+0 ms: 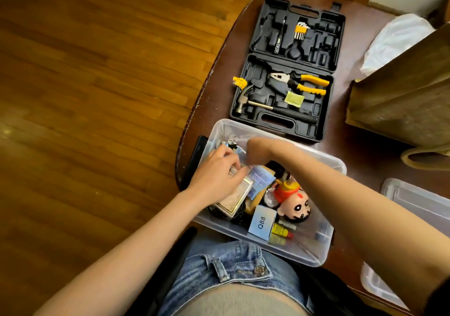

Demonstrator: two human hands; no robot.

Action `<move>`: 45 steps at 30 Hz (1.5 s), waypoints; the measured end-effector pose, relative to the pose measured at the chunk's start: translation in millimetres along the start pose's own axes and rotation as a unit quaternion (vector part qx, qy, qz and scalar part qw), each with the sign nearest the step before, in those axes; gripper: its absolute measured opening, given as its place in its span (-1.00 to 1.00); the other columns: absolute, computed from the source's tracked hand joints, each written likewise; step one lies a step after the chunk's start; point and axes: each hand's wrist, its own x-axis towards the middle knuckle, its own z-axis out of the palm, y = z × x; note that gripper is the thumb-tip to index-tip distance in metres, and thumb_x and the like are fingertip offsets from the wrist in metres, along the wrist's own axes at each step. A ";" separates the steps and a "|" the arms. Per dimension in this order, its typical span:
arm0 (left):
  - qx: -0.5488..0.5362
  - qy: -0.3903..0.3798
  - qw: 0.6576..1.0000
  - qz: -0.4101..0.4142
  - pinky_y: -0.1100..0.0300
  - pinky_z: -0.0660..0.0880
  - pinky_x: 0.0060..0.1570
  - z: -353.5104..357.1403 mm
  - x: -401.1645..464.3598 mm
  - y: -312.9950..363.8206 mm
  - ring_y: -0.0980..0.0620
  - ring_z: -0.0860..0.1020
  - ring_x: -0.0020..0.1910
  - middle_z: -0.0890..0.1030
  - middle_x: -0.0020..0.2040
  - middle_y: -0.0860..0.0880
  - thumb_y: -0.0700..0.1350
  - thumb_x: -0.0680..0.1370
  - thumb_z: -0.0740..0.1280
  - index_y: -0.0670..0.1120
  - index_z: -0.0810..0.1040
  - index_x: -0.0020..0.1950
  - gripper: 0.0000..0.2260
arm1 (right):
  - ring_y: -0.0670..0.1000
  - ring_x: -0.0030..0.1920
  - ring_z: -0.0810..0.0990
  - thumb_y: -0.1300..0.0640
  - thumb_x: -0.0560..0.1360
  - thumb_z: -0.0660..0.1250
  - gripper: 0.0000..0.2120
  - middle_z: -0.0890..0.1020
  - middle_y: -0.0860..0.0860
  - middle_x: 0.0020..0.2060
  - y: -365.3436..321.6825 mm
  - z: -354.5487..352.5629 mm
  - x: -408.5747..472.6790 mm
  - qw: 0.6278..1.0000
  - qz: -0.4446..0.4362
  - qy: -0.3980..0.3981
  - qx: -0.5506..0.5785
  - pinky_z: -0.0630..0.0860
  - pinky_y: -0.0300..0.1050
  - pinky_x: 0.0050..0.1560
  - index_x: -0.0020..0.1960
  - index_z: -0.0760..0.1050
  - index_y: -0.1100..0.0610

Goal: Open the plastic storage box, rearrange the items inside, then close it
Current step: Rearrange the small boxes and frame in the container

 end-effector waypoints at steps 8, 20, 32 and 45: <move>-0.082 -0.104 0.985 -0.114 0.04 0.44 0.16 -0.3 19.5 -2.9 -0.04 0.44 0.25 0.27 0.42 -0.05 0.22 0.47 0.31 0.04 0.41 0.28 -0.55 | 0.17 0.31 0.41 0.11 0.58 0.15 -0.52 0.41 0.19 0.36 -14.6 9.0 10.8 0.990 -0.036 0.067 0.118 0.35 -0.09 0.14 0.45 0.20 0.23; -0.080 -0.136 0.981 -0.111 0.16 0.42 -0.13 0.3 21.5 -7.9 0.07 0.50 0.00 0.41 0.21 0.05 0.35 0.42 0.28 0.14 0.39 0.05 -0.63 | 0.08 -0.06 0.41 0.15 0.66 -0.03 -0.61 0.47 0.18 -0.06 -3.1 19.6 35.3 0.944 0.025 0.018 0.330 0.35 -0.15 -0.07 0.14 0.48 0.37; -0.096 -0.120 0.981 -0.115 0.20 0.38 -0.26 2.9 16.2 -5.2 0.13 0.50 -0.18 0.37 0.15 0.08 0.32 0.43 0.31 0.13 0.38 -0.11 -0.70 | 0.06 -0.23 0.47 0.08 0.65 0.00 -0.69 0.50 0.11 -0.19 -5.2 29.8 55.3 0.877 0.136 -0.020 0.461 0.38 -0.10 -0.19 0.05 0.45 0.23; -0.101 -0.125 0.980 -0.115 0.12 0.47 -0.01 0.0 14.9 -7.4 0.09 0.50 0.02 0.37 0.21 0.08 0.33 0.41 0.31 0.12 0.42 -0.07 -0.67 | 0.09 -0.24 0.52 0.09 0.63 0.12 -0.76 0.54 0.10 -0.21 0.9 31.4 52.3 0.792 0.153 -0.004 0.590 0.48 -0.03 -0.10 -0.12 0.46 0.17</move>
